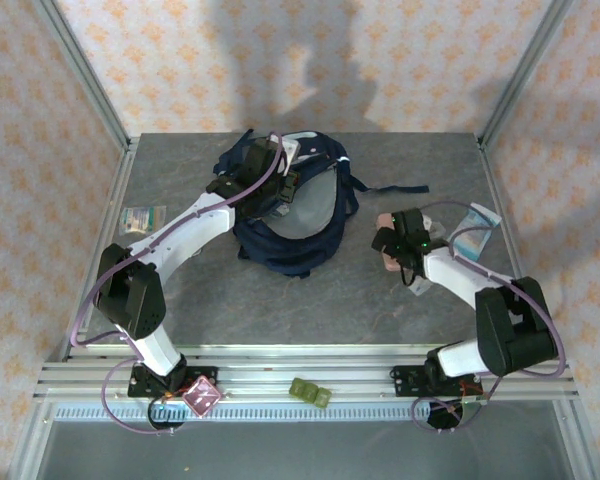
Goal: Pack the student bag
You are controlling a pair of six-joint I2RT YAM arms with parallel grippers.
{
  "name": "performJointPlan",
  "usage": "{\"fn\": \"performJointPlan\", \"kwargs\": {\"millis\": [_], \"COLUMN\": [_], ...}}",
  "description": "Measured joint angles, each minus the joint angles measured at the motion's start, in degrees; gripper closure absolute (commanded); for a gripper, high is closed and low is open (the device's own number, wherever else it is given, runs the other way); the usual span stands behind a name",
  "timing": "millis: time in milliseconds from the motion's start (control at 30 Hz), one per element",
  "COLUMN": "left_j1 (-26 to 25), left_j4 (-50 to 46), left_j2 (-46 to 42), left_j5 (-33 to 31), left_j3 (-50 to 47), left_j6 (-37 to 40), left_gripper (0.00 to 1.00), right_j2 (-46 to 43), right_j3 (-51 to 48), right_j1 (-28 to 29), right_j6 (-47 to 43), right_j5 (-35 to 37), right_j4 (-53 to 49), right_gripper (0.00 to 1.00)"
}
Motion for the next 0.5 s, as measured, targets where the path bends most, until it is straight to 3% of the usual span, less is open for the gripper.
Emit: {"fn": "performJointPlan", "kwargs": {"millis": [167, 500], "left_j1": [0.0, 0.0], "left_j4": [0.0, 0.0], "left_j2": [0.0, 0.0], "left_j5": [0.2, 0.4], "left_j3": [0.0, 0.0], "left_j6": [0.0, 0.0], "left_gripper": [1.00, 1.00], "right_j2": [2.6, 9.2], "right_j3": [0.2, 3.2], "right_j1": [4.0, 5.5], "right_j6": [0.1, 7.6], "right_j5": [-1.4, 5.0], "right_j4": [-0.6, -1.9], "right_gripper": [0.09, 0.09]}}
